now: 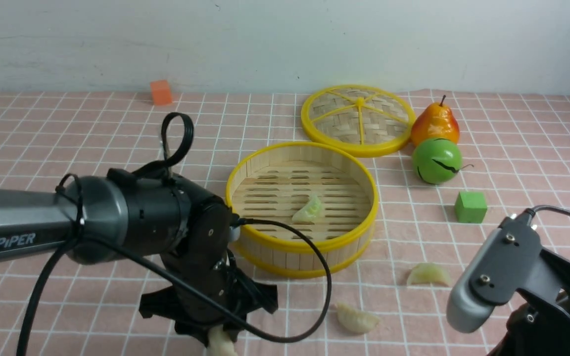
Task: Put the dumplings into the steamer on the table with the pink tablecloth.
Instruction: 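Reach for and grasp a dumpling on the table with the left gripper, then place the dumpling into the bamboo steamer basket with the left gripper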
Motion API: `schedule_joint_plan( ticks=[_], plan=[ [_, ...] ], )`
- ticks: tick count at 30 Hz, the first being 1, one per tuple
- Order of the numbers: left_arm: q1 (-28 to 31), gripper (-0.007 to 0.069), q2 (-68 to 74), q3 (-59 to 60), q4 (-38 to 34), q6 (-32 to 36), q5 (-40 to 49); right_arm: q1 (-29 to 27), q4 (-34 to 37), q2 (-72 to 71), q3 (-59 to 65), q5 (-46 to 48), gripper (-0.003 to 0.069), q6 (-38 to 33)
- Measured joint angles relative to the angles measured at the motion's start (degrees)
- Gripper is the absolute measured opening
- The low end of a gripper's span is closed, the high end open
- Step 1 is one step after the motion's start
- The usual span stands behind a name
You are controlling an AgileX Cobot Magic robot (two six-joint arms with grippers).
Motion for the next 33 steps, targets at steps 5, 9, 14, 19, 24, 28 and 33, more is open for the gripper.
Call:
schedule_joint_plan(
  ticks=[5, 9, 14, 19, 24, 28, 33],
  plan=[
    [0.0, 0.026, -3.2, -3.0, -0.3, 7.0, 4.4, 0.0, 0.1, 0.0, 0.0, 0.0, 0.0084, 0.0],
    [0.0, 0.0258, -6.2, -12.0, 0.9, 12.5, 10.1, 0.0, 0.1, 0.0, 0.0, 0.0, 0.0084, 0.0],
    [0.0, 0.0258, -3.9, -23.8, 4.3, 16.6, 14.1, 0.0, 0.1, 0.0, 0.0, -0.2, 0.0084, 0.0],
    [0.0, 0.0258, 7.4, -38.3, 11.5, 17.0, 17.3, 0.0, 0.1, 0.0, 0.0, 0.4, 0.0084, 0.0],
    [0.0, 0.0257, 16.3, -46.2, 15.4, 17.0, 17.6, 0.0, 0.7, 0.0, 0.0, 2.6, 0.0084, 0.0],
    [0.0, 0.0254, 23.5, -52.3, 16.4, 17.0, 17.4, 0.0, 1.2, 0.0, 0.0, 3.5, 0.0085, 0.0],
    [1.7, 0.0254, 27.9, -54.1, 12.3, 17.0, 17.1, 0.0, 1.3, 0.0, 0.0, 3.6, 0.0091, 1.1]
  ],
)
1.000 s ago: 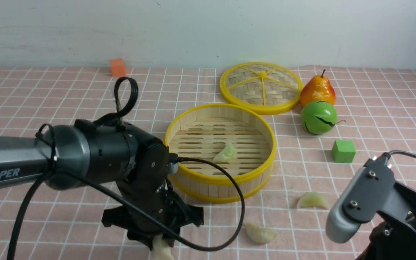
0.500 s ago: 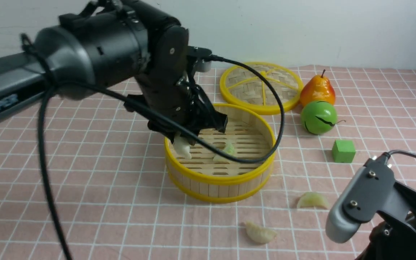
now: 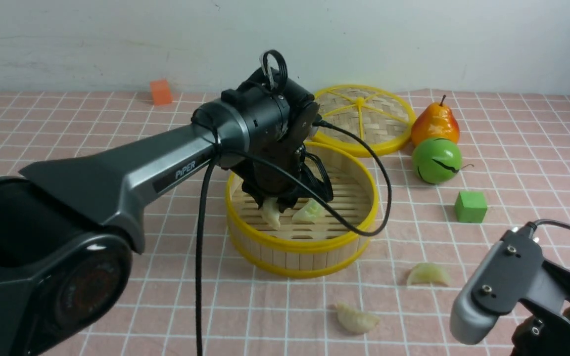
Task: Put the dumplings into the steamer on the table with the pink tablecloth.
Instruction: 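Place the dumpling into the bamboo steamer basket with the left gripper, then reach for and grasp a dumpling lying on the table beside the steamer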
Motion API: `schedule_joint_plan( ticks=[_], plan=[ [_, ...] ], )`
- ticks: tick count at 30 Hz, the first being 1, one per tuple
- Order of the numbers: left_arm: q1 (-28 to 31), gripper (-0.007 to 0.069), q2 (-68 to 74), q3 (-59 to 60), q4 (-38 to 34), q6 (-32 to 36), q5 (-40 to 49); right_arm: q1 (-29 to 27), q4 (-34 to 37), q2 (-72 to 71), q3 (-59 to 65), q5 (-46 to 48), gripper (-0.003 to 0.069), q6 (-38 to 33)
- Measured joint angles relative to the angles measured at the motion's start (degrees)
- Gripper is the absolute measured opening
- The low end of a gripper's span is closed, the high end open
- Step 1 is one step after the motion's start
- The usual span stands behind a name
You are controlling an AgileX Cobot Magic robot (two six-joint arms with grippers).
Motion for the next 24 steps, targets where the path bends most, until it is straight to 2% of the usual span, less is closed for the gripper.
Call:
schedule_joint_plan(
  ticks=[4, 7, 10, 14, 19, 22, 24],
  plan=[
    [1.5, 0.0277, 0.1, -0.2, -2.4, 0.0, 0.7, 0.0, -0.4, 0.0, 0.0, -0.9, 0.0092, 0.3],
    [2.9, 0.0372, -0.8, -0.3, -3.0, 0.2, 4.6, -0.6, -1.8, 0.0, -0.7, -3.5, 0.0092, 0.7],
    [3.0, 0.0429, -3.6, -1.3, -3.0, 1.7, 8.7, -3.4, -2.0, 0.5, -2.7, -4.9, 0.0094, 1.5],
    [3.0, 0.0451, -11.9, -1.7, -3.9, 3.0, 11.1, -8.6, -2.0, 2.3, -6.1, -5.6, 0.0094, 1.8],
    [3.0, 0.0429, -22.9, -1.9, -6.6, 4.9, 12.4, -10.3, -2.0, 5.8, -9.8, -6.2, 0.0102, -0.8],
    [3.0, 0.0372, -28.9, -1.1, -7.9, 6.0, 13.1, -9.0, -1.9, 9.7, -12.6, -6.3, 0.0123, -3.7],
    [3.0, 0.0304, -33.0, 0.9, -8.3, 6.3, 13.1, -7.7, -1.8, 13.1, -14.4, -6.5, 0.0159, -5.2]
  ],
)
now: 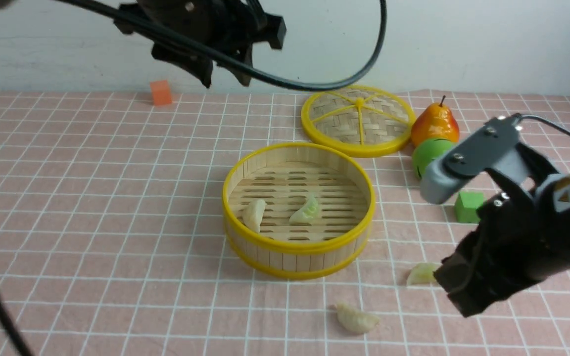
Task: Put the dumplings into the steamer on the table with the pink tablecloth.
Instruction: 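Reach for and grasp a dumpling lying on the table beside the steamer, then place the dumpling in the bamboo steamer basket with the right gripper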
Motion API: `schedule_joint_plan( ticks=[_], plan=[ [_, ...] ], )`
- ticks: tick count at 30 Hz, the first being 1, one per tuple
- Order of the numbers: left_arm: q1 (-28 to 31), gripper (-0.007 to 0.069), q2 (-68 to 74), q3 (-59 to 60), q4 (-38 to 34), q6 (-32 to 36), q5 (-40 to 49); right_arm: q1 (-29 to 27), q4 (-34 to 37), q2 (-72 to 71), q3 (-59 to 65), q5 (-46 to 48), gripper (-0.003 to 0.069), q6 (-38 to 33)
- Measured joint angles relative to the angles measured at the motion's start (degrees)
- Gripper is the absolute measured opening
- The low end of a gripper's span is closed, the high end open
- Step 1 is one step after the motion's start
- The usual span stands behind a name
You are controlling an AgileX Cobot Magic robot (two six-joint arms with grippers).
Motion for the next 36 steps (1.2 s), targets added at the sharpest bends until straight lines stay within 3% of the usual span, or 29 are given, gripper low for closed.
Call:
schedule_joint_plan(
  ticks=[3, 5, 8, 12, 14, 17, 21, 25, 27, 31, 36],
  plan=[
    [0.0, 0.0165, -6.6, 5.6, -0.2, 0.4, 0.0, 1.7, 0.0, 6.5, -2.4, -0.3, 0.0269, -2.2],
    [0.0, 0.0112, -9.3, 8.7, -0.4, 0.6, 0.0, 2.1, 0.0, 8.4, -3.0, -0.5, 0.0312, -3.2],
    [0.0, -0.0014, -17.7, 20.1, -3.1, 1.7, 0.0, 3.3, 0.0, 14.7, -3.9, -3.4, 0.0465, -9.9],
    [0.0, -0.0014, -26.9, 33.7, -8.6, 3.9, -0.4, 3.9, 0.2, 20.3, -4.0, -8.4, 0.0551, -18.1],
    [0.0, -0.0014, -30.9, 39.6, -10.5, 4.4, -0.5, 4.0, 0.2, 22.6, -4.0, -10.7, 0.0561, -19.8],
    [0.0, -0.0014, -35.2, 46.3, -11.6, 4.5, -0.5, 4.0, 0.2, 25.0, -4.0, -12.6, 0.0557, -20.5],
    [0.0, -0.0014, -44.0, 56.3, -12.2, 4.5, -2.4, 4.0, 0.2, 30.0, -4.1, -15.5, 0.0493, -21.3],
    [0.0, -0.0014, -50.3, 61.3, -12.2, 4.5, -4.8, 4.0, 0.7, 32.5, -4.6, -15.4, 0.033, -22.4],
    [0.0, -0.0014, -53.0, 62.8, -12.2, 4.5, -5.3, 4.1, 0.7, 32.5, -5.0, -14.8, 0.0198, -22.7],
    [0.0, -0.0014, -56.9, 64.2, -12.2, 4.5, -5.6, 4.2, -0.3, 32.0, -8.8, -9.9, 0.0199, -21.7],
    [0.0, -0.0014, -60.1, 64.6, -12.2, 4.5, -5.6, 4.0, -1.6, 30.1, -24.2, -2.9, 0.02, -13.8]
  ],
)
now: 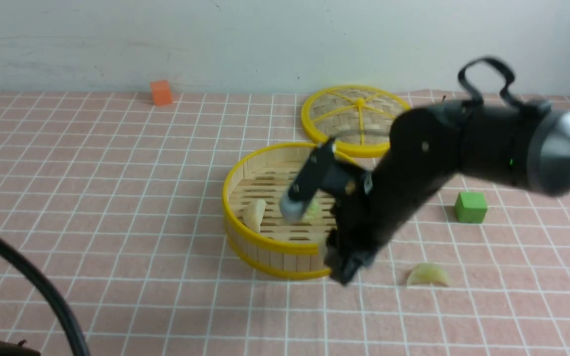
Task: Put the dumplings into the steamer on the table with the pink tablecloth.
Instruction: 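Place the dumpling in the bamboo steamer basket with the right gripper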
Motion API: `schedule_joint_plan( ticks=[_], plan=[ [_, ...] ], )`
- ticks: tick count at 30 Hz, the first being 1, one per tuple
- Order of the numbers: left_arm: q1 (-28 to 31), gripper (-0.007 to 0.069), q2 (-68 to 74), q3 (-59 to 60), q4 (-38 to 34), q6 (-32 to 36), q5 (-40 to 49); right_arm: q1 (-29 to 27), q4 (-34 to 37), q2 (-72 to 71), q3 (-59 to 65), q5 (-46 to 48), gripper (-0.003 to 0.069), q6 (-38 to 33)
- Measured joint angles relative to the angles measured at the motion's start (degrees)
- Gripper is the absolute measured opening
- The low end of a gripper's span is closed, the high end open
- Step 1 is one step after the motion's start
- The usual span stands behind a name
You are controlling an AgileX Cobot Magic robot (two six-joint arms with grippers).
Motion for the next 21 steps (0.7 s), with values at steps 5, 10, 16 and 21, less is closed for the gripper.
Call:
schedule_joint_plan(
  ticks=[5, 10, 16, 21],
  plan=[
    [0.0, -0.0014, -0.3, 0.0, 0.0, 0.0, 0.0, -1.8, -2.8, 4.3, -16.0, 1.7, 0.02, 14.2],
    [0.0, -0.0014, -0.3, 0.0, 0.0, 0.0, 0.5, -3.6, -6.7, 13.5, -24.9, 2.4, 0.02, 23.5],
    [0.0, -0.0014, -0.3, 0.0, 0.2, 0.0, 0.8, -5.2, -12.8, 22.5, -26.6, 3.0, 0.02, 29.8],
    [0.0, -0.0014, -0.3, 0.2, 1.1, 0.0, 0.8, -5.5, -14.0, 24.9, -26.8, 3.0, 0.0304, 31.5]
  ],
)
